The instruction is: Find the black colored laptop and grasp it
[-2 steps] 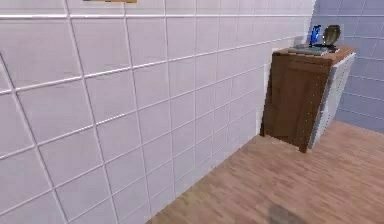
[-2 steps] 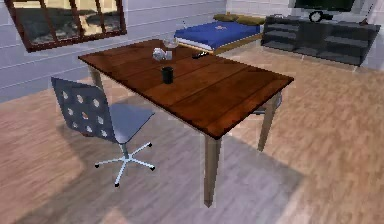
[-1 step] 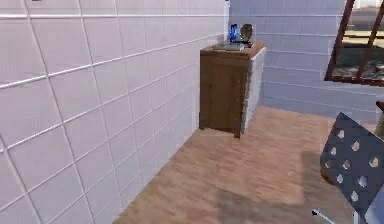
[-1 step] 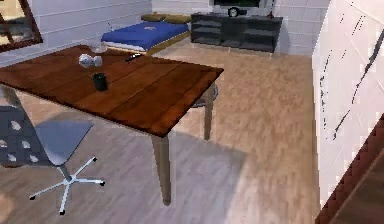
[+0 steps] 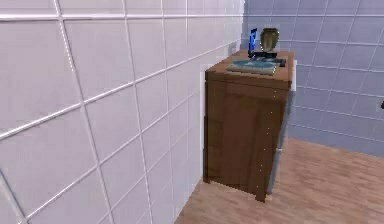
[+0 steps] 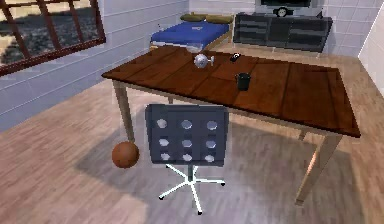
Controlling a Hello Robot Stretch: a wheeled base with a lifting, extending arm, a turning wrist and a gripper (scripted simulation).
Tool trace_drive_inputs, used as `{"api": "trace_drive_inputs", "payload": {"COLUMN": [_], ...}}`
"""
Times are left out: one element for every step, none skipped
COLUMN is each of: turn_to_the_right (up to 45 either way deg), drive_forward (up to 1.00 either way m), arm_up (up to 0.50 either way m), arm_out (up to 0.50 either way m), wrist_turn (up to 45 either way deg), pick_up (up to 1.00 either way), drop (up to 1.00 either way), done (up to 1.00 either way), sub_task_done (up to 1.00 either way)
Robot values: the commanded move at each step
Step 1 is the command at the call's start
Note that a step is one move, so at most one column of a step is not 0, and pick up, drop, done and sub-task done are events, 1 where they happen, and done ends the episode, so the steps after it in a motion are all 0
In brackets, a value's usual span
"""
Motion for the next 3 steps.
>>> {"api": "trace_drive_inputs", "payload": {"turn_to_the_right": [15.0, 0.0, 30.0], "drive_forward": [0.0, 0.1, 0.0], "arm_up": [0.0, 0.0, 0.0], "arm_out": [0.0, 0.0, 0.0], "wrist_turn": [0.0, 0.0, 0.0], "pick_up": [0.0, 0.0, 0.0], "drop": [0.0, 0.0, 0.0], "done": [0.0, 0.0, 0.0], "sub_task_done": [0.0, 0.0, 0.0]}}
